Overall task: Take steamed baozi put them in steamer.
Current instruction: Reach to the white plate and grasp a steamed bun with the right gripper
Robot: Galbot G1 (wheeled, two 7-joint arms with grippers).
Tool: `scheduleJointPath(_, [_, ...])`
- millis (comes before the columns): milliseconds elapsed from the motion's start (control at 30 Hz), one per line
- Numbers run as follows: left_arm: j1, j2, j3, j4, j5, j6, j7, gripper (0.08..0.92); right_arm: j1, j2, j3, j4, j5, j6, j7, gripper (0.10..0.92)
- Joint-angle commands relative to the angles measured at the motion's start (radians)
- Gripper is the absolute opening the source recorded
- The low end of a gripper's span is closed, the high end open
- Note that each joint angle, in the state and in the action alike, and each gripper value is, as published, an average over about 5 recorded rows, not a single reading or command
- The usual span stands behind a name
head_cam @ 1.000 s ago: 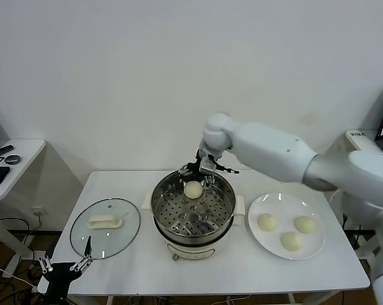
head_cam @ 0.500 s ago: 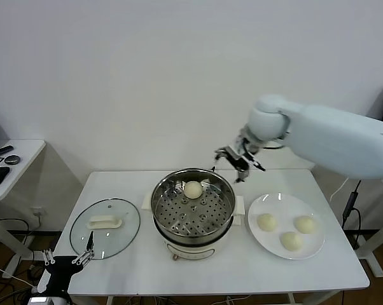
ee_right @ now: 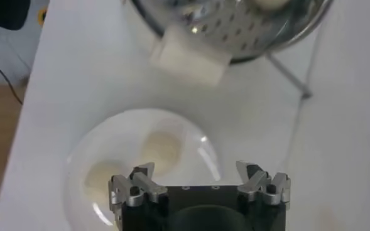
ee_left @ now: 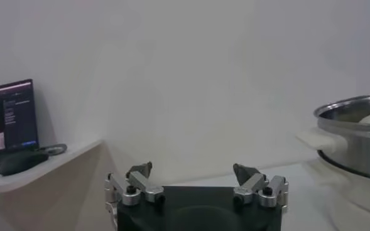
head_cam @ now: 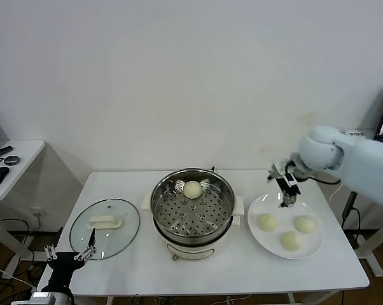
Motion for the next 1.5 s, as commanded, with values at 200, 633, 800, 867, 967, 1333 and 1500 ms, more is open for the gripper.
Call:
scheduleJointPath(200, [0.003,-0.002,-0.013,-0.004,0.009,-0.002,0.006,0.823,-0.407,0.018,0.292,-0.185,-0.179,0.086,-0.013,0.823])
scheduleJointPath(633, [0.013,-0.005,-0.032,0.001,0.010,-0.006,0.005,0.823,-0.494,0.195,0.358,-0.333,-0.218,0.166,0.011,0.823])
scheduleJointPath(800, [0.016,-0.008,-0.033,0.008,0.008,-0.018,0.003,0.823,-0.490,0.225,0.358,-0.369,-0.235,0.159,0.017,0.823])
scheduleJointPath(867, [0.017,-0.008,-0.035,0.010,0.008,-0.021,0.003,0.823,-0.492,0.234,0.359,-0.383,-0.241,0.155,0.016,0.823])
scheduleJointPath(967, [0.020,-0.008,-0.038,0.010,0.008,-0.023,0.003,0.823,-0.503,0.246,0.365,-0.404,-0.247,0.149,0.016,0.823])
scheduleJointPath(1333, [0.021,-0.012,-0.038,0.008,0.008,-0.024,0.002,0.823,-0.517,0.262,0.383,-0.422,-0.267,0.106,0.013,0.776])
scheduleJointPath(1500, [0.020,-0.011,-0.039,0.008,0.007,-0.026,0.002,0.823,-0.512,0.257,0.387,-0.417,-0.270,0.092,0.013,0.663])
